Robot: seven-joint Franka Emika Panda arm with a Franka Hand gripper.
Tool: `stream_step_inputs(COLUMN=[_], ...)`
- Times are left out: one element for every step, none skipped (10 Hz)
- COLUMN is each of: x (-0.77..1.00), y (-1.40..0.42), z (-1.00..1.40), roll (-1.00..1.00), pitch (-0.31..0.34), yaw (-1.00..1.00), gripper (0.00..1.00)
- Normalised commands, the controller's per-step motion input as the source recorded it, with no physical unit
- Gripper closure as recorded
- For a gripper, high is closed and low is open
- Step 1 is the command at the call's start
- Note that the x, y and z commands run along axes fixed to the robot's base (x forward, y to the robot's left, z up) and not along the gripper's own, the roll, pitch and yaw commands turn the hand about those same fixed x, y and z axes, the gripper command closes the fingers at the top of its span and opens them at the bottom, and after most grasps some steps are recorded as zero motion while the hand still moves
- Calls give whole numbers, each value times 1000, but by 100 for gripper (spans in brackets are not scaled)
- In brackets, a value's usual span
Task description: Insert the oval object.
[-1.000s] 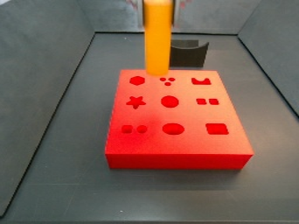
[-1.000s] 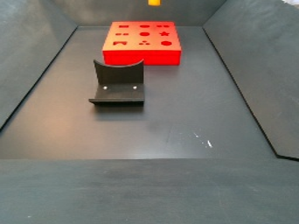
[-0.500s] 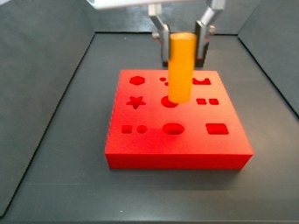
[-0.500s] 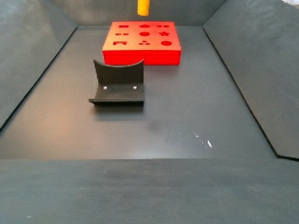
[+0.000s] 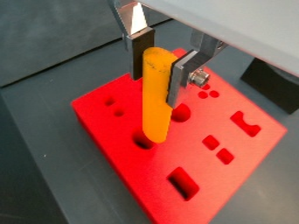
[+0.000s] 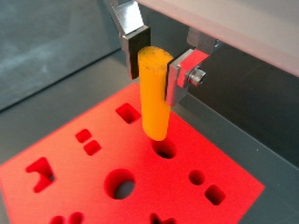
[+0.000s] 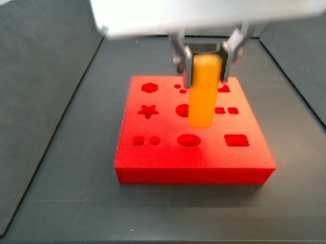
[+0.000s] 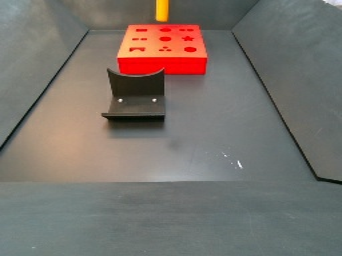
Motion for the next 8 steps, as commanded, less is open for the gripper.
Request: stream_step_inputs(x=[-26, -71, -83, -43, 0, 83, 0, -166], y=[-103, -23, 0, 9, 20, 29, 94, 114], z=[-354, -380, -323, -220, -183, -174, -194, -203], roll=[3, 0, 0, 0, 0, 0, 0, 0], pitch=[0, -19, -14, 0, 0, 0, 0, 0], yaw=[0, 0, 0, 0, 0, 0, 0, 0], gripper=[100, 100, 100, 100, 100, 100, 100, 100])
